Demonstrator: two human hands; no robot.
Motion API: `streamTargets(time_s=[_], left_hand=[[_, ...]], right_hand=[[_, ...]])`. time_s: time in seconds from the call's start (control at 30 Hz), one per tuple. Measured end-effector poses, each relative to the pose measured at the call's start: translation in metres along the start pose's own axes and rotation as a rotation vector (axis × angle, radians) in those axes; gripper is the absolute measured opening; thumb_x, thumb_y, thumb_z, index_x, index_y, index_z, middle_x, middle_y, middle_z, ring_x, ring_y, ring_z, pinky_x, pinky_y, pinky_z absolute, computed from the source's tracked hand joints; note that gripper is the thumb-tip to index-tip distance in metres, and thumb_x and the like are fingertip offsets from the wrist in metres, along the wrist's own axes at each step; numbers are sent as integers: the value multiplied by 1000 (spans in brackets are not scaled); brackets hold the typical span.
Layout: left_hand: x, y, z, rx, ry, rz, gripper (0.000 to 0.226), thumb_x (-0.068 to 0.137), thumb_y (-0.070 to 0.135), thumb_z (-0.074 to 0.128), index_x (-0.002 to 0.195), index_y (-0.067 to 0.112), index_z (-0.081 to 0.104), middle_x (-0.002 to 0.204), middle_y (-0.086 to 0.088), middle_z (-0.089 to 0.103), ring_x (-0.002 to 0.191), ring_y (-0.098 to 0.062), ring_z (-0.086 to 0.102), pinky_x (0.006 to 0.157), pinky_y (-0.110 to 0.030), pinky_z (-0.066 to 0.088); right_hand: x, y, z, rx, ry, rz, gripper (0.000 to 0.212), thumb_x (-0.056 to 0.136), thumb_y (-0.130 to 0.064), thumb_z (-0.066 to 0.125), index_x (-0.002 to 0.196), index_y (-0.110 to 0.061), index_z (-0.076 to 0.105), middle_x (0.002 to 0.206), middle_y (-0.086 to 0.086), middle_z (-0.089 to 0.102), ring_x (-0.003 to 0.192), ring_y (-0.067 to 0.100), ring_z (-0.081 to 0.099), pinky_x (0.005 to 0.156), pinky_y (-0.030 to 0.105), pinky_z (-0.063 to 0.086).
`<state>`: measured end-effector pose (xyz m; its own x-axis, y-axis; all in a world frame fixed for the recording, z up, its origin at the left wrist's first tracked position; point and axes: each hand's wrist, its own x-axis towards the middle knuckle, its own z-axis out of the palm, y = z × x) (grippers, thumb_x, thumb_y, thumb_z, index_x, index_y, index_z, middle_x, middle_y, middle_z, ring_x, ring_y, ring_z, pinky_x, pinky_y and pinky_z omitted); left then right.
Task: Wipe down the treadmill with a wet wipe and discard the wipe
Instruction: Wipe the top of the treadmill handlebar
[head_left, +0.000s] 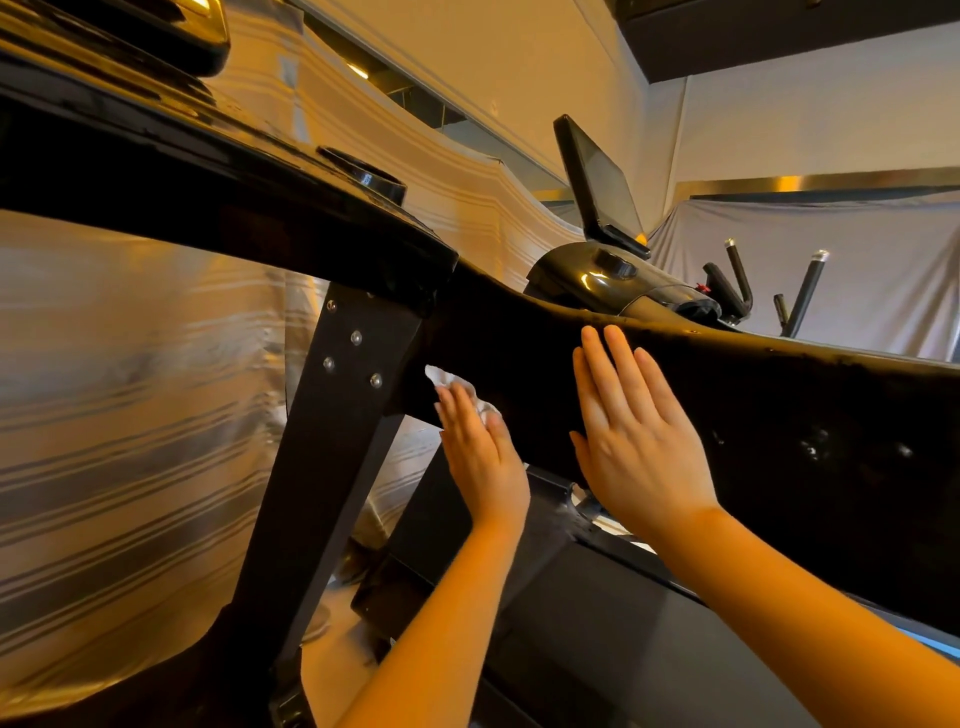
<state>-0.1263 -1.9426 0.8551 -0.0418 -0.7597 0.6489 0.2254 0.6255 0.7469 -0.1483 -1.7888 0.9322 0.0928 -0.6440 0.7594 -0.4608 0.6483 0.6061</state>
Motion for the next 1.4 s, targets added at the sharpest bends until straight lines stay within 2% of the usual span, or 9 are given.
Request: streamTargets(time_s=[0.1,0.23,0.4,0.57,0.77,0.87,1.07,1.2,1.4], left_hand=[[-35,2,0,-1,-45,134,55,103,49,18,152,29,7,163,6,7,150,-6,1,122,-44,17],[-40,7,5,52,-81,210,56,104,45,17,154,22,9,164,4,7,151,-8,0,122,-44,17],[14,42,12,130,-84,304,59,103,41,17,156,16,10,164,0,6,150,-7,-1,121,-24,0],[-11,16,6,93,-98,371,53,107,39,19,153,14,21,162,-1,17,151,-13,10,122,-40,14],[0,22,6,179,-138,404,54,105,44,14,153,18,10,163,-1,9,151,-13,3,122,-34,7],[10,34,9,134,-121,398,55,105,43,15,153,16,13,163,-2,12,151,-13,5,122,-34,9],[-38,1,8,125,-150,469,50,107,29,25,153,12,18,163,-4,16,151,-20,12,119,-49,24],[-16,25,10,146,-152,463,54,107,37,18,154,12,16,163,-5,13,151,-18,7,121,-44,19],[3,40,12,184,-132,536,52,105,25,27,153,11,14,162,-6,13,151,-19,10,122,-41,18]], right_hand=[[-17,5,-6,129,35,54,65,103,-34,38,152,5,19,161,24,8,151,36,3,123,47,1],[-41,19,-9,121,22,99,70,99,-41,29,151,6,22,162,24,11,151,35,3,123,47,1],[-47,30,-5,82,10,74,69,100,-40,29,152,6,20,161,24,9,151,36,2,123,47,-1],[-47,29,-3,31,-7,58,69,102,-40,24,153,6,16,161,25,6,151,37,1,123,47,-1],[-48,29,-3,8,-17,57,69,103,-41,23,153,6,14,161,26,5,151,37,0,123,47,-2],[-48,29,-2,6,-10,56,69,103,-41,23,153,6,13,162,25,5,151,36,0,123,47,-2],[-49,29,-2,9,-3,61,69,103,-41,23,153,5,14,162,24,5,151,35,-1,123,46,-2],[-49,29,-2,-3,-11,62,69,103,-41,24,153,5,13,162,25,4,151,35,-2,123,46,-3],[-49,30,-1,1,-12,55,69,102,-41,25,153,4,14,162,25,5,151,35,-2,123,46,-3]])
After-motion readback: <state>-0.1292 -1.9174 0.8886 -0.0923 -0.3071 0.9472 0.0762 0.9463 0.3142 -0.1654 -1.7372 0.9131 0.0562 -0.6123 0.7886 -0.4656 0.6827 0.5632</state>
